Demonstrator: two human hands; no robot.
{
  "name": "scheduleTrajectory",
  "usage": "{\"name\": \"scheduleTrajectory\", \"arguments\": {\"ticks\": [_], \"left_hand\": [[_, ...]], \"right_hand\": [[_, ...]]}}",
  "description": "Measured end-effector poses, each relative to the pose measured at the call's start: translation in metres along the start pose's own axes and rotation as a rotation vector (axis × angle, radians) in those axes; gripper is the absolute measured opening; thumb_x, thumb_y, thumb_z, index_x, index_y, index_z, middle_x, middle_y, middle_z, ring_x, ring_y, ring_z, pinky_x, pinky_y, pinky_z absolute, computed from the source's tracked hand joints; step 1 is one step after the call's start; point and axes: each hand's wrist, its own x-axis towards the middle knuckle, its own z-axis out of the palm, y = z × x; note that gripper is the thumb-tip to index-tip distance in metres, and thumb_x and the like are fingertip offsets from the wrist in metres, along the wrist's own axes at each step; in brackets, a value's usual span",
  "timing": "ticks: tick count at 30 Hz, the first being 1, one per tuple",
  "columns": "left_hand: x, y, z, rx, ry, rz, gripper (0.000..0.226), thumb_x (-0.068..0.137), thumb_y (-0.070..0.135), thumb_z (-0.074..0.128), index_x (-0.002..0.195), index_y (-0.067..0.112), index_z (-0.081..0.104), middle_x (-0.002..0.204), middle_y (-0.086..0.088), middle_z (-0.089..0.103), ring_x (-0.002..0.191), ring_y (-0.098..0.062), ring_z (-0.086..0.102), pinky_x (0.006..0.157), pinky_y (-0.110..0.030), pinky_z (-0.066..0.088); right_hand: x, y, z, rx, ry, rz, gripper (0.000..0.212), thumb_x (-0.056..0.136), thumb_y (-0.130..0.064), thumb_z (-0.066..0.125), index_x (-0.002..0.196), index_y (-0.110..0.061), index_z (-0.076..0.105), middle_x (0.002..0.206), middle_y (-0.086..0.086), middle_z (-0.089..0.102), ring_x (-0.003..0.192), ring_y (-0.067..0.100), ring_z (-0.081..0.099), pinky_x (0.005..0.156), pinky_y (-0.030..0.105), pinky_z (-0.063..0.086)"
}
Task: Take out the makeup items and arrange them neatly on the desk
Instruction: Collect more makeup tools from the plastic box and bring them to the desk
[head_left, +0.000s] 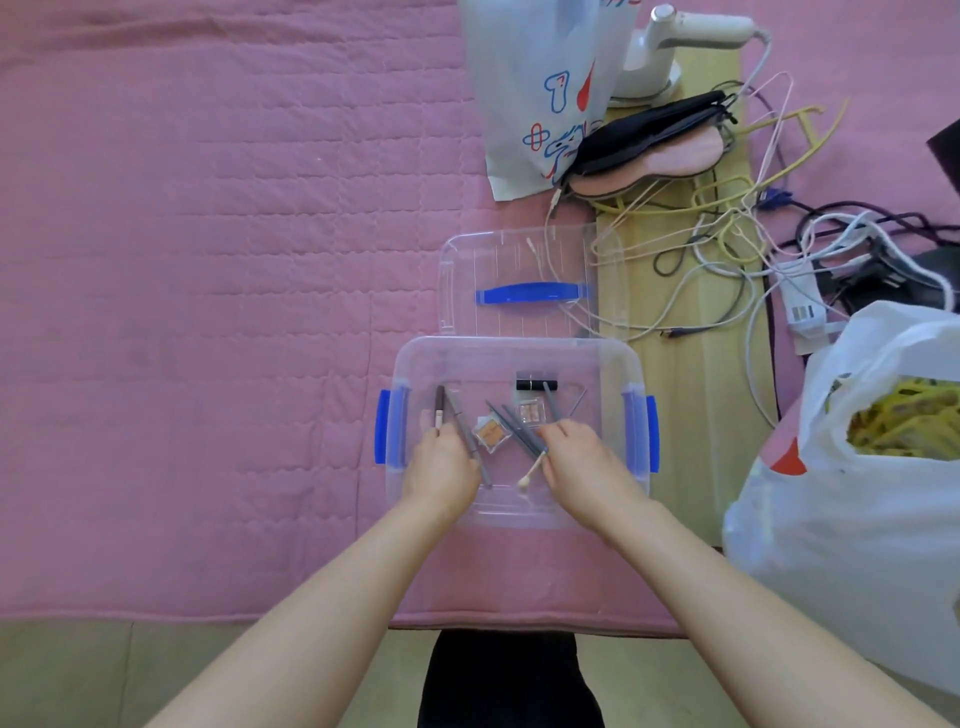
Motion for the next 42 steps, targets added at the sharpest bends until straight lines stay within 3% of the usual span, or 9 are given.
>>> {"name": "scheduleTrajectory", "arguments": {"ticks": [7, 10, 13, 19, 23, 27, 33, 37, 42], "left_hand": [[0.030, 0.006, 0.013, -0.081, -0.015, -0.080, 0.041, 0.089, -0.001, 0.050, 0.129, -0.001, 0.039, 0.134, -0.019, 0.042, 0.118, -0.037, 0.049, 0.089, -0.043, 0.043], [0.043, 0.007, 0.016, -0.161, -0.006, -0.129, 0.049, 0.088, -0.004, 0.049, 0.135, -0.001, 0.033, 0.135, -0.021, 0.041, 0.120, -0.038, 0.047, 0.093, -0.044, 0.042], [0.052, 0.007, 0.020, -0.204, 0.015, -0.161, 0.054, 0.090, -0.001, 0.049, 0.139, 0.001, 0.030, 0.137, -0.020, 0.041, 0.124, -0.038, 0.045, 0.098, -0.045, 0.041], [0.057, 0.010, 0.034, 0.085, 0.076, -0.116, 0.043, 0.091, -0.009, 0.041, 0.132, -0.002, 0.035, 0.132, -0.019, 0.042, 0.123, -0.034, 0.042, 0.094, -0.041, 0.042], [0.061, 0.013, 0.041, 0.210, 0.136, -0.079, 0.059, 0.088, -0.010, 0.045, 0.142, -0.002, 0.023, 0.131, -0.017, 0.039, 0.119, -0.034, 0.040, 0.091, -0.038, 0.043], [0.066, 0.014, 0.046, 0.280, 0.168, -0.081, 0.044, 0.091, -0.010, 0.034, 0.134, -0.004, 0.031, 0.126, -0.020, 0.043, 0.114, -0.034, 0.045, 0.088, -0.036, 0.042], [0.072, 0.010, 0.046, 0.406, 0.186, -0.016, 0.042, 0.095, -0.004, 0.030, 0.135, -0.012, 0.022, 0.124, -0.021, 0.047, 0.108, -0.029, 0.055, 0.084, -0.031, 0.049], [0.077, 0.014, 0.039, 0.360, 0.120, -0.066, 0.044, 0.096, -0.002, 0.036, 0.137, -0.012, 0.022, 0.125, -0.023, 0.050, 0.105, -0.030, 0.064, 0.075, -0.033, 0.054], [0.076, 0.015, 0.033, 0.112, 0.033, -0.242, 0.032, 0.097, -0.004, 0.024, 0.127, -0.009, 0.036, 0.119, -0.025, 0.060, 0.108, -0.040, 0.061, 0.084, -0.043, 0.047]], "right_hand": [[0.052, 0.009, 0.005, -0.114, 0.003, -0.002, 0.032, 0.088, 0.003, 0.044, 0.119, -0.002, 0.049, 0.127, 0.014, 0.048, 0.117, 0.030, 0.045, 0.090, 0.037, 0.044], [0.070, 0.011, 0.012, -0.248, 0.043, -0.115, 0.041, 0.091, -0.001, 0.043, 0.131, -0.003, 0.042, 0.135, 0.012, 0.045, 0.124, 0.029, 0.042, 0.100, 0.034, 0.039], [0.080, 0.011, 0.018, -0.345, 0.035, -0.132, 0.044, 0.096, -0.006, 0.036, 0.140, -0.004, 0.032, 0.136, 0.011, 0.043, 0.123, 0.028, 0.042, 0.098, 0.036, 0.040], [0.084, 0.016, 0.020, -0.397, -0.008, -0.025, 0.051, 0.083, 0.003, 0.048, 0.133, -0.002, 0.037, 0.130, 0.016, 0.044, 0.120, 0.033, 0.043, 0.093, 0.042, 0.040], [0.086, 0.025, 0.018, -0.425, -0.043, 0.037, 0.052, 0.074, 0.005, 0.062, 0.122, -0.004, 0.045, 0.123, 0.014, 0.048, 0.114, 0.033, 0.048, 0.087, 0.039, 0.041], [0.089, 0.027, 0.022, -0.398, -0.033, 0.089, 0.042, 0.077, 0.006, 0.058, 0.116, -0.003, 0.047, 0.118, 0.016, 0.052, 0.110, 0.035, 0.052, 0.088, 0.040, 0.042], [0.093, 0.028, 0.021, -0.300, -0.014, 0.136, 0.043, 0.078, 0.007, 0.055, 0.119, -0.003, 0.049, 0.122, 0.016, 0.052, 0.113, 0.035, 0.050, 0.091, 0.038, 0.040], [0.090, 0.027, 0.022, -0.259, 0.005, 0.124, 0.037, 0.081, 0.005, 0.050, 0.117, -0.007, 0.049, 0.122, 0.015, 0.052, 0.113, 0.033, 0.048, 0.089, 0.039, 0.039], [0.088, 0.026, 0.025, -0.204, 0.013, 0.140, 0.034, 0.086, 0.003, 0.046, 0.118, -0.007, 0.049, 0.122, 0.014, 0.050, 0.116, 0.033, 0.045, 0.086, 0.040, 0.041]]}}
